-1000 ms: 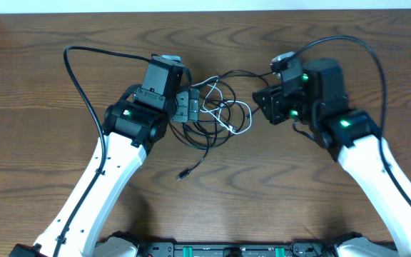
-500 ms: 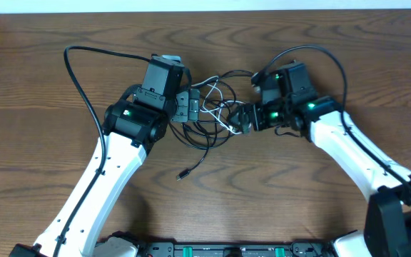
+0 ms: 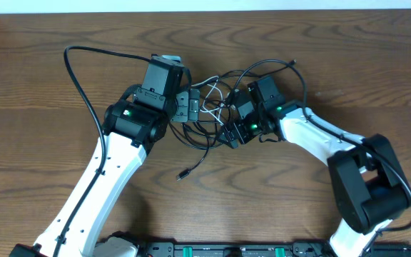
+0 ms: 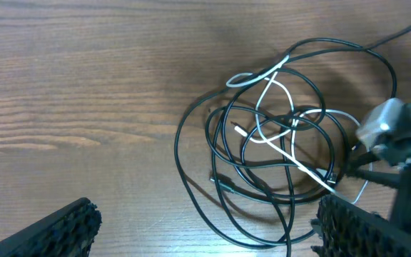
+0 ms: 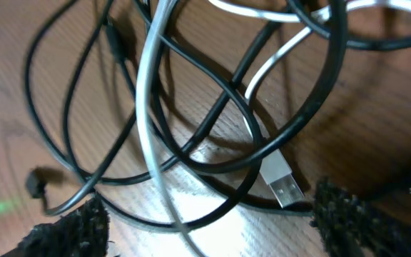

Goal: Untangle cables

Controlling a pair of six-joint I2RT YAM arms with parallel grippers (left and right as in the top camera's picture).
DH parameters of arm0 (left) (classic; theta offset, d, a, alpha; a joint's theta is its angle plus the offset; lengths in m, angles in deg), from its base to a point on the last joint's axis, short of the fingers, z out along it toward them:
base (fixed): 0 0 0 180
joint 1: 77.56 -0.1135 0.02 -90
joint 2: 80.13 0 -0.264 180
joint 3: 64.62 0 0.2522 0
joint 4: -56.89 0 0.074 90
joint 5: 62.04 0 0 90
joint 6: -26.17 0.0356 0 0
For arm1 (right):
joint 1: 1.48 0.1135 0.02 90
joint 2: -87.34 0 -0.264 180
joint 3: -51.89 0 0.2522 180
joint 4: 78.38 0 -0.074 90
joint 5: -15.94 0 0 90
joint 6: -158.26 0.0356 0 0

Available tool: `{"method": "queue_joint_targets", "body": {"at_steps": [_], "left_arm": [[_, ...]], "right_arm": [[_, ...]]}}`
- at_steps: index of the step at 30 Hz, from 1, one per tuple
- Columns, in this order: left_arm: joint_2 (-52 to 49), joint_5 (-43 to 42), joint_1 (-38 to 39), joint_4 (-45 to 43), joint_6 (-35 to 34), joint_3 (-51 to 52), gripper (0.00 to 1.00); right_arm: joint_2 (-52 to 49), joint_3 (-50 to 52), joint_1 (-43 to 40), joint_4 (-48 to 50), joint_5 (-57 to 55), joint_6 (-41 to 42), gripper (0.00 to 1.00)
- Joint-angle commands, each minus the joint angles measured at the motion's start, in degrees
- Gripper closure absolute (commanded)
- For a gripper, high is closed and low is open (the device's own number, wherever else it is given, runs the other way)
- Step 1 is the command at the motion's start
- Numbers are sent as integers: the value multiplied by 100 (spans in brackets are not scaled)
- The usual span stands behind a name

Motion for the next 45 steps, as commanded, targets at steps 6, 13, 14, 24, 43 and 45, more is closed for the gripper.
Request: {"method": "queue_joint_targets", "body": {"at_steps": [6, 13, 14, 24, 43, 45], "left_arm": [[-44, -31, -15, 17, -15, -7, 2], [-44, -31, -15, 17, -17, -7, 2], [-44, -31, -15, 17, -17, -7, 2], [-44, -31, -15, 17, -17, -7, 3], [-44, -31, -15, 17, -17, -7, 2], [-44, -31, -15, 17, -17, -7, 2]], "right_arm": [[-170, 17, 120, 90, -219, -125, 81], [-146, 15, 120, 122, -210, 59, 99], [-125, 13, 120, 127, -210, 120, 99], [1054, 4, 79, 120, -42, 153, 99], [4859, 2, 4, 1753, -1279, 151, 99], [4981, 2, 0, 2013, -1425, 153, 99]]}}
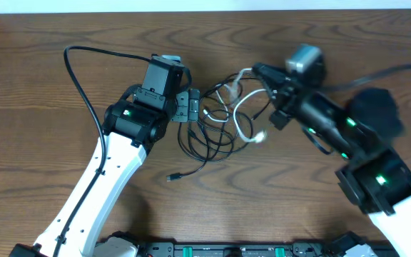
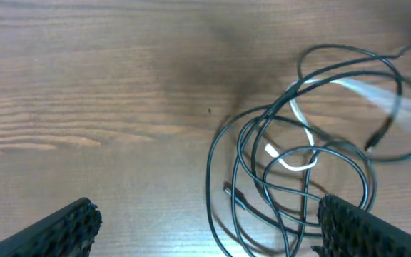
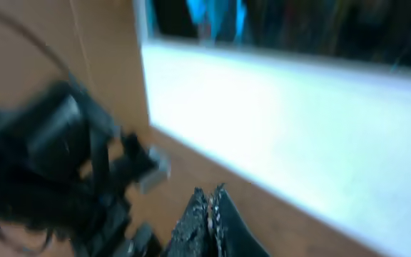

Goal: Untangle cables

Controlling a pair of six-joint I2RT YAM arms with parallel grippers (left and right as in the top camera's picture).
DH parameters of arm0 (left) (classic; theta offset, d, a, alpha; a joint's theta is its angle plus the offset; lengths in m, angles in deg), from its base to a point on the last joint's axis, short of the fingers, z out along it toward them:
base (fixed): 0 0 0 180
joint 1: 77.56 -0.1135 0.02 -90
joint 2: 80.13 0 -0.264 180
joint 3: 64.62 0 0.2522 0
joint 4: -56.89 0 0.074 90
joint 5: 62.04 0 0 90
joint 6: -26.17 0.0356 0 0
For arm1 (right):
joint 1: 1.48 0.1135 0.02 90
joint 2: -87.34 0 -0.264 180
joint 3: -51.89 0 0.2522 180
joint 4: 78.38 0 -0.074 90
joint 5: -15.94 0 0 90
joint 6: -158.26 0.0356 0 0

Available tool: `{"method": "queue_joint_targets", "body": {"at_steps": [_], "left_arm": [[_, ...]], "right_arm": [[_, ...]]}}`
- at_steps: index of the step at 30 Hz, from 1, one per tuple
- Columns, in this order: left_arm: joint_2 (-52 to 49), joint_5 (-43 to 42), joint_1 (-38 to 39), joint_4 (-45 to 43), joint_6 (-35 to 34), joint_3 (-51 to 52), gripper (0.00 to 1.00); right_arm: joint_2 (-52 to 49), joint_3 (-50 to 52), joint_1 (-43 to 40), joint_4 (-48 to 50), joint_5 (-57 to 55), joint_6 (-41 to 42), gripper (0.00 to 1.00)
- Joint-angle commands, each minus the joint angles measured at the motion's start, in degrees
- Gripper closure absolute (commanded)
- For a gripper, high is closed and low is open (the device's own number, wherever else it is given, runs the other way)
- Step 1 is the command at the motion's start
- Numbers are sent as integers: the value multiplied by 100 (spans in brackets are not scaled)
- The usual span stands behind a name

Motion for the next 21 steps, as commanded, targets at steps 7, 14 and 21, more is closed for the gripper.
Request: {"method": "queue_joint_targets", "body": {"at_steps": [7, 14, 21], "left_arm": [[-44, -31, -15, 17, -17, -7, 2], [-44, -31, -15, 17, -17, -7, 2], [-44, -31, -15, 17, -17, -7, 2]], "right_arm": [[262, -17, -269, 1394, -522, 317, 99], [238, -17, -511, 1606, -520, 577, 99], [-184, -17, -531, 44, -522, 787, 99]]}}
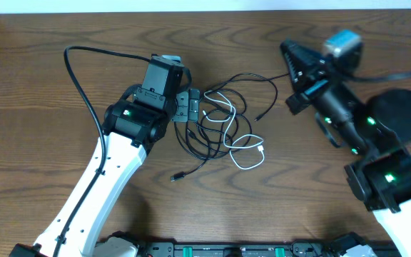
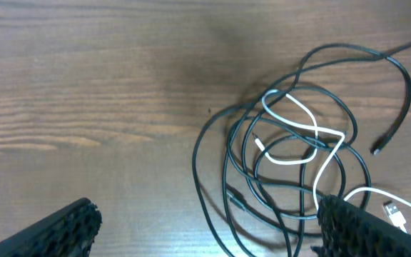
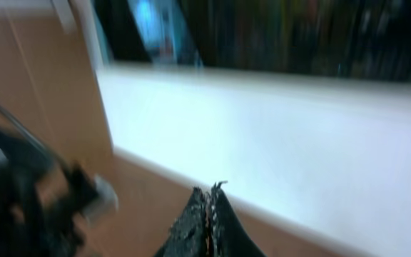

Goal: Untangle cables

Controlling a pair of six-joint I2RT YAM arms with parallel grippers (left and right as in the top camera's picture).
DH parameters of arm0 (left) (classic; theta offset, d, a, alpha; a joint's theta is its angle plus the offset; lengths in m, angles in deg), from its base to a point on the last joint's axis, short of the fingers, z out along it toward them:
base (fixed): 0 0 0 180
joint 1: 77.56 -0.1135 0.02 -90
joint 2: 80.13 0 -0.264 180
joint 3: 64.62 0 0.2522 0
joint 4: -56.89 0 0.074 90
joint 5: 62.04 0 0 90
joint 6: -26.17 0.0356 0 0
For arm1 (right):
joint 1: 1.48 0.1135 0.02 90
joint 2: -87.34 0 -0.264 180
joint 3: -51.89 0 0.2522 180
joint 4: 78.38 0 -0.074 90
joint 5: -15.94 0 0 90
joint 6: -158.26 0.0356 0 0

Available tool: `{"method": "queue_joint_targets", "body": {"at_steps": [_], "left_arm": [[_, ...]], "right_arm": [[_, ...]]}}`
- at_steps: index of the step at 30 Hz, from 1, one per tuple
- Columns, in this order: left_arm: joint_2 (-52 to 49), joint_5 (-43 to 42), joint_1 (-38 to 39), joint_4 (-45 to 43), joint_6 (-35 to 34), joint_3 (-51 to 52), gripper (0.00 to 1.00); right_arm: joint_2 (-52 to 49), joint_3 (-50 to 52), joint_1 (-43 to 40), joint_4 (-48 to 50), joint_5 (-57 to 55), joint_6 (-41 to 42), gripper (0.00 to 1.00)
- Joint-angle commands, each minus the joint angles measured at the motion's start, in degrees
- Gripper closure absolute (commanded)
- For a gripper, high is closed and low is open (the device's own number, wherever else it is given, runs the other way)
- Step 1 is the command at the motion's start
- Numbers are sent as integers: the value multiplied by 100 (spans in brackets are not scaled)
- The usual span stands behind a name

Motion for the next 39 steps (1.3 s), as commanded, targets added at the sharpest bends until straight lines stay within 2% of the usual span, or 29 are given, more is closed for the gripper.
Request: {"method": "queue_joint_targets", "body": {"at_steps": [1, 3, 5, 8, 10, 13, 16, 21, 24, 28, 31, 39], "left_arm": [[-44, -31, -15, 13, -17, -7, 2], [-44, -31, -15, 13, -17, -7, 2], [-44, -31, -15, 13, -17, -7, 2], [-44, -31, -15, 13, -17, -7, 2], [-44, -31, -15, 13, -17, -7, 2], [-44, -31, -15, 13, -17, -7, 2], [-44, -31, -15, 13, -17, -7, 2], [-44, -31, -15, 13, -17, -7, 2], [-44, -31, -15, 15, -17, -7, 2], [-44, -31, -15, 13, -17, -7, 2], [-44, -31, -13, 13, -17, -7, 2], [-44, -31, -15, 15, -17, -7, 2]], "right_arm": [[-487, -2, -28, -726, -66, 658, 99], [-774, -2, -28, -1067, -66, 1182, 97], [-1126, -2, -28, -1318, -66, 1818, 84], [-1648, -2, -26, -1416, -59, 2441, 72], [-1985, -2, -22, -1408, -37, 2791, 53], [-2505, -2, -22, -1309, 48, 3357, 36], [-3128, -2, -22, -776, 597, 3945, 1], [-3676, -2, -13, -282, 1169, 4782, 1], [-3891, -2, 15, -258, 1139, 5359, 9], [-4138, -2, 92, -251, 1163, 6470, 1], [-4223, -2, 208, -223, 1209, 7237, 1], [-4223, -2, 564, -13, 1156, 7923, 1]]}}
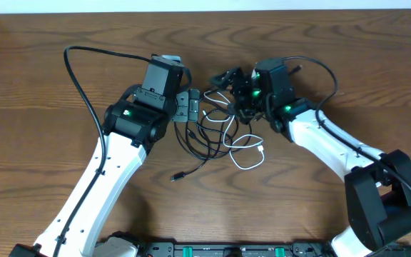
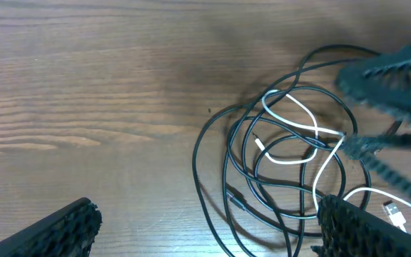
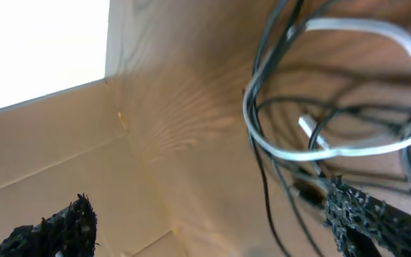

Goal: Untangle cables

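Observation:
A tangle of thin black cables (image 1: pixel 211 132) lies mid-table, with a white cable (image 1: pixel 245 146) looped through it; the white cable's USB plug (image 1: pixel 261 149) rests at the lower right. In the left wrist view the tangle (image 2: pixel 291 168) sits ahead and to the right. My left gripper (image 1: pixel 189 107) stands open at the tangle's left edge, holding nothing. The right gripper (image 1: pixel 228 78) is open low over the tangle's upper right part, and a white loop (image 3: pixel 334 93) shows ahead of its fingers (image 3: pixel 377 218). Nothing lies between its jaws.
One black cable end (image 1: pixel 179 176) trails toward the front of the wooden table (image 1: pixel 34 143). The arms' own black leads arch over the table at the back left (image 1: pixel 77 68) and back right (image 1: pixel 320 68). A pale strip borders the far edge.
My right gripper was shut and raised high at the right; now it is open and low at the tangle's upper right. The cables and the left arm have not moved.
First my right gripper was open, low in the tangle by the white plug. Then it was shut and raised, the white cable hanging from it. Later the white cable lay spread at the tangle's lower right, gripper shut on nothing. Now it is open at the tangle.

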Controlling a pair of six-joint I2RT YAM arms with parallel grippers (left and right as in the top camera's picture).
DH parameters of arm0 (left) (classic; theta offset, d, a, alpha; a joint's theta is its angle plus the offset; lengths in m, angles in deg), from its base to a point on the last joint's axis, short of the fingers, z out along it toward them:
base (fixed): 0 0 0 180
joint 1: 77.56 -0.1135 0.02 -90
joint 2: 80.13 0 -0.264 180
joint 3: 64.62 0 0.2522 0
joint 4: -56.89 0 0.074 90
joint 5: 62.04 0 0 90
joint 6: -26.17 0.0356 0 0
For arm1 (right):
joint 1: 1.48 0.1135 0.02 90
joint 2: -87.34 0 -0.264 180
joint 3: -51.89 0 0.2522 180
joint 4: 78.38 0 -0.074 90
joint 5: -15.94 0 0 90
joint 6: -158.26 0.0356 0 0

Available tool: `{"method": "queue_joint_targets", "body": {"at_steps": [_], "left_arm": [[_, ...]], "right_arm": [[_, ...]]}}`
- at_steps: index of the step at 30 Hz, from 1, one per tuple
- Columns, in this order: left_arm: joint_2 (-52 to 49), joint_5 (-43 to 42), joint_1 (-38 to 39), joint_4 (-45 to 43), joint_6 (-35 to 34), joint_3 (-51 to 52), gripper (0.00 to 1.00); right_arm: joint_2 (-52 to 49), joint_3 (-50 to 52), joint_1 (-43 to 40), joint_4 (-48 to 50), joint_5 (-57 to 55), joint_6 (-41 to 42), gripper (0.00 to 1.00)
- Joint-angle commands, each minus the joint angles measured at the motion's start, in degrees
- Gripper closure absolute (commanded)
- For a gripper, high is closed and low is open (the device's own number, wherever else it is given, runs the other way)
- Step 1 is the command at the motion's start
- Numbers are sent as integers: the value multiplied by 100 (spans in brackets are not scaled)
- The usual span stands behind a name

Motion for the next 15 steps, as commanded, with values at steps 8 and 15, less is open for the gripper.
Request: {"method": "queue_joint_targets", "body": {"at_steps": [8, 15], "left_arm": [[-44, -31, -15, 15, -15, -7, 2], [-44, -31, -15, 15, -17, -7, 2]], "right_arm": [[-20, -9, 400, -741, -1241, 1403, 1], [-22, -7, 476, -728, -2074, 1447, 1]]}}
